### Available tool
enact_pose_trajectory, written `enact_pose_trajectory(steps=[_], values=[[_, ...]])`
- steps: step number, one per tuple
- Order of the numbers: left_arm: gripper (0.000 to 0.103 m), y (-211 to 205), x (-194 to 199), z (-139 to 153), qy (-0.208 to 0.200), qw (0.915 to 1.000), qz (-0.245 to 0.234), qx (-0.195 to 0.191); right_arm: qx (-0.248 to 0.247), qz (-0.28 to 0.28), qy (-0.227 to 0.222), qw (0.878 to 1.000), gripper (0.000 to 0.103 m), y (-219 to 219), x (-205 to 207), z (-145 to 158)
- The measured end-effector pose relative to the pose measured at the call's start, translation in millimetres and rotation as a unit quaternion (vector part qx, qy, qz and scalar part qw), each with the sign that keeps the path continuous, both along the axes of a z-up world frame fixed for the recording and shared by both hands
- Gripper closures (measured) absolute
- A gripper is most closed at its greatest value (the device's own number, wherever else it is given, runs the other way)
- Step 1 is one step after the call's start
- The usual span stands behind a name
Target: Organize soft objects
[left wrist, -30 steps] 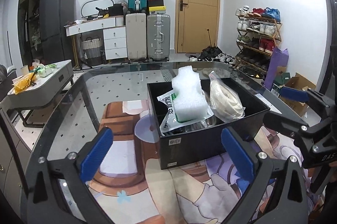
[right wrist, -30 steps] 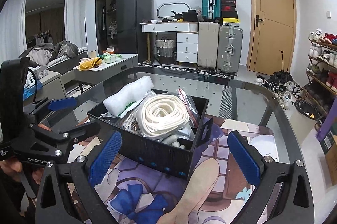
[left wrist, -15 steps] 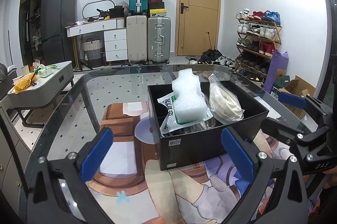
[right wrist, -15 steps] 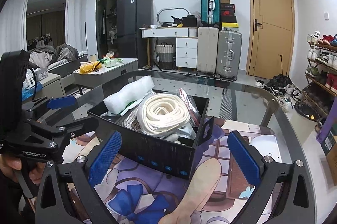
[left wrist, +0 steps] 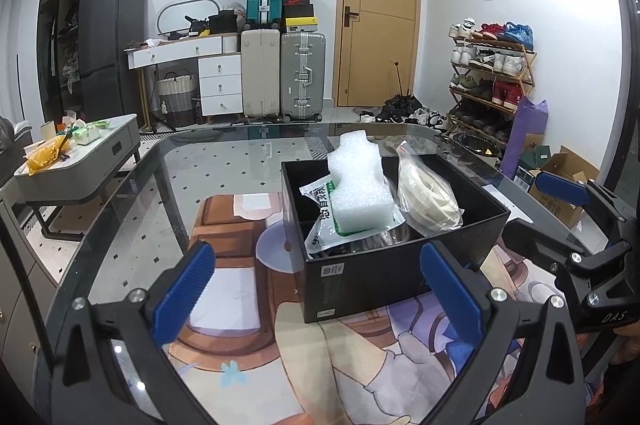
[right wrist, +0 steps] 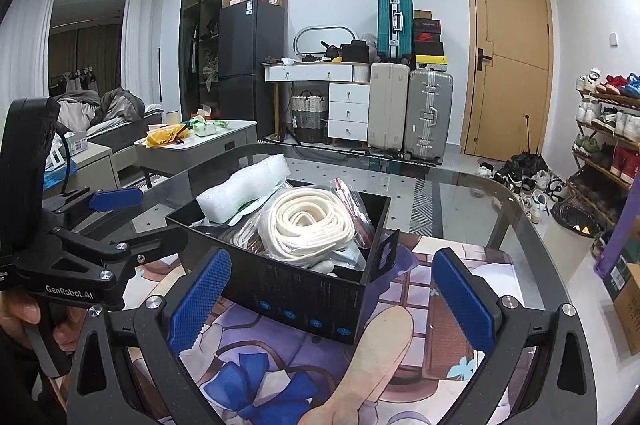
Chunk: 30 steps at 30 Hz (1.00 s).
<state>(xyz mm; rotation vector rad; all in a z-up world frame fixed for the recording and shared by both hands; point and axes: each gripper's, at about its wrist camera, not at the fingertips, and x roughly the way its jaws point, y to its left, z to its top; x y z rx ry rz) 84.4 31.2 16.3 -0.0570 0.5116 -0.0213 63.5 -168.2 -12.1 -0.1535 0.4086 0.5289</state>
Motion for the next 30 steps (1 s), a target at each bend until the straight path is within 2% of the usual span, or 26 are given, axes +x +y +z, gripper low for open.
enact_pose_trajectory(steps=[30], values=[[0.000,3.7,1.8,-0.7,0.000,1.0000,0.006,-0.007,0.002,-0.001,0.002,1.000,0.001,-0.5,-0.9,1.5]])
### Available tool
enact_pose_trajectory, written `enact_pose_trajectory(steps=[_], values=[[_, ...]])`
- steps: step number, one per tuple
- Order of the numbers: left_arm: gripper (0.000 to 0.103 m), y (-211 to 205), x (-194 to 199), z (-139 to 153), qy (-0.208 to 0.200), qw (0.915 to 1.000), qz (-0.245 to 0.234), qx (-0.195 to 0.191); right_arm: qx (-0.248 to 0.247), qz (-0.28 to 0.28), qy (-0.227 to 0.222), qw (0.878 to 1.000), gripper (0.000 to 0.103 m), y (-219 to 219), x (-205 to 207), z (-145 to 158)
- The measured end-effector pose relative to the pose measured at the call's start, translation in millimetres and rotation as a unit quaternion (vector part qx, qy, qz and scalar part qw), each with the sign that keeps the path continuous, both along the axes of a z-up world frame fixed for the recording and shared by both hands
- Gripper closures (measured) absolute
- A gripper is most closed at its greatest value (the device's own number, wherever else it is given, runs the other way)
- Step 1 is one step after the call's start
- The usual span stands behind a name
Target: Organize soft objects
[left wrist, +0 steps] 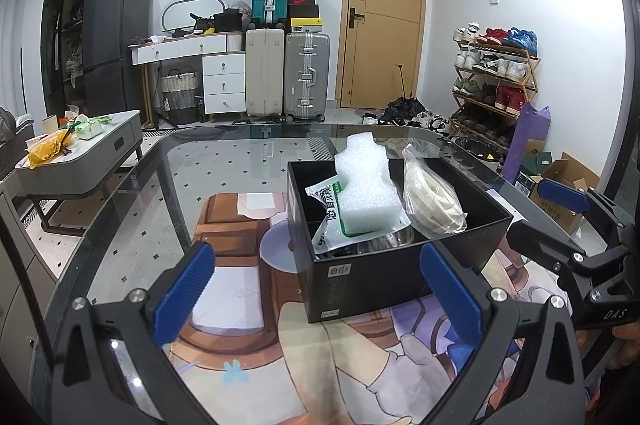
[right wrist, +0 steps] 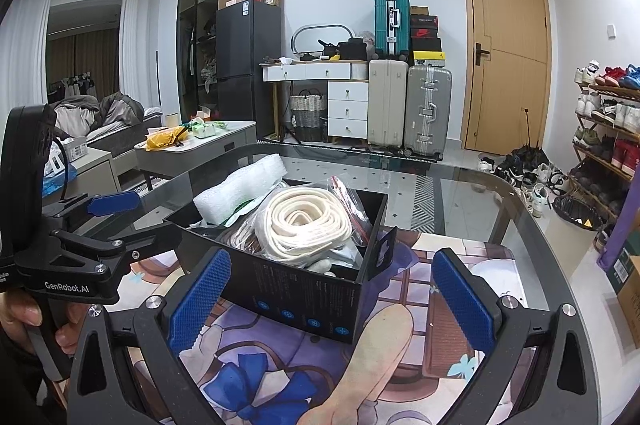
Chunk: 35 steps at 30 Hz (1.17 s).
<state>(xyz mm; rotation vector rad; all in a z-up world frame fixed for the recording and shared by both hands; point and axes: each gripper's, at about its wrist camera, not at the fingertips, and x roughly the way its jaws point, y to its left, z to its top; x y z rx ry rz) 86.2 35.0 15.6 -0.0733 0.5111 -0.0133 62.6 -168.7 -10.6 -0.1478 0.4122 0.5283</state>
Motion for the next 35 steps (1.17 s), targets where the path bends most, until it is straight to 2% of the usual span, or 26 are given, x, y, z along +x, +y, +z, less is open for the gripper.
enact_pose_trajectory(steps=[35], values=[[0.000,-0.6,-0.3,-1.4,-0.003,1.0000,0.004,0.002,0.002,-0.001,0.001,1.000,0.001,-1.3,0.2,0.6]])
